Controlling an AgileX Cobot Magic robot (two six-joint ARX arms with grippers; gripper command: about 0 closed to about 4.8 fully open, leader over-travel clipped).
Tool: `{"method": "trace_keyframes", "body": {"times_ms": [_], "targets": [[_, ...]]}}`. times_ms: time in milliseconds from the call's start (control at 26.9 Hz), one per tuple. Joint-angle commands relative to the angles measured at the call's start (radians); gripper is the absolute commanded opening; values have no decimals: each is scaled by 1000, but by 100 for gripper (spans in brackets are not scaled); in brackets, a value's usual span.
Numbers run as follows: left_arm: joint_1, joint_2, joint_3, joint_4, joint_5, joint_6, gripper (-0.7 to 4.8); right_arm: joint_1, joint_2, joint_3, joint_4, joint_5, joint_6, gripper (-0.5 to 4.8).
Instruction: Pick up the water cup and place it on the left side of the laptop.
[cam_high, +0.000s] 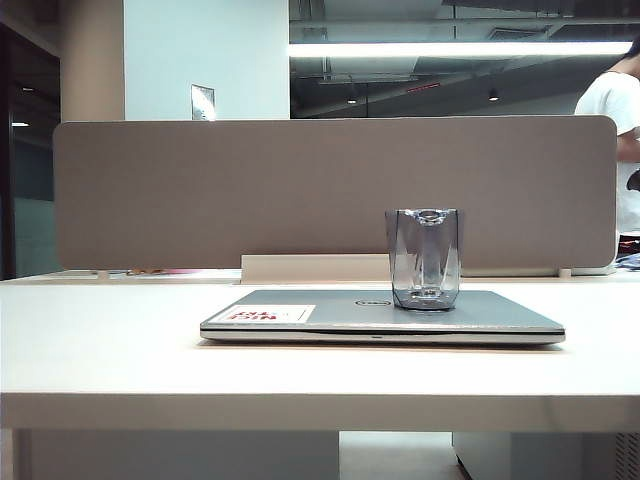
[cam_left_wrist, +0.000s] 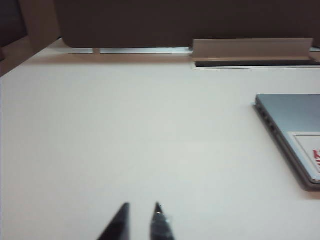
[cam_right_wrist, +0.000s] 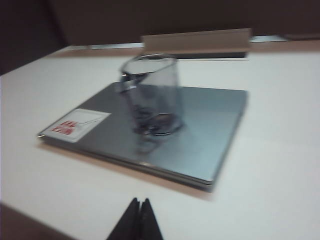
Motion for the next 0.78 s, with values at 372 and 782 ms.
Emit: {"method": "trace_keyframes", "body": {"times_ms": [372,782], "targets": [[-1,1,32,158,332,-142,-6,0,-2,-5,17,-119,3,-5],[-1,75,208,156,379,-158,-6,0,-2,-5,17,-119,3,-5]]}}
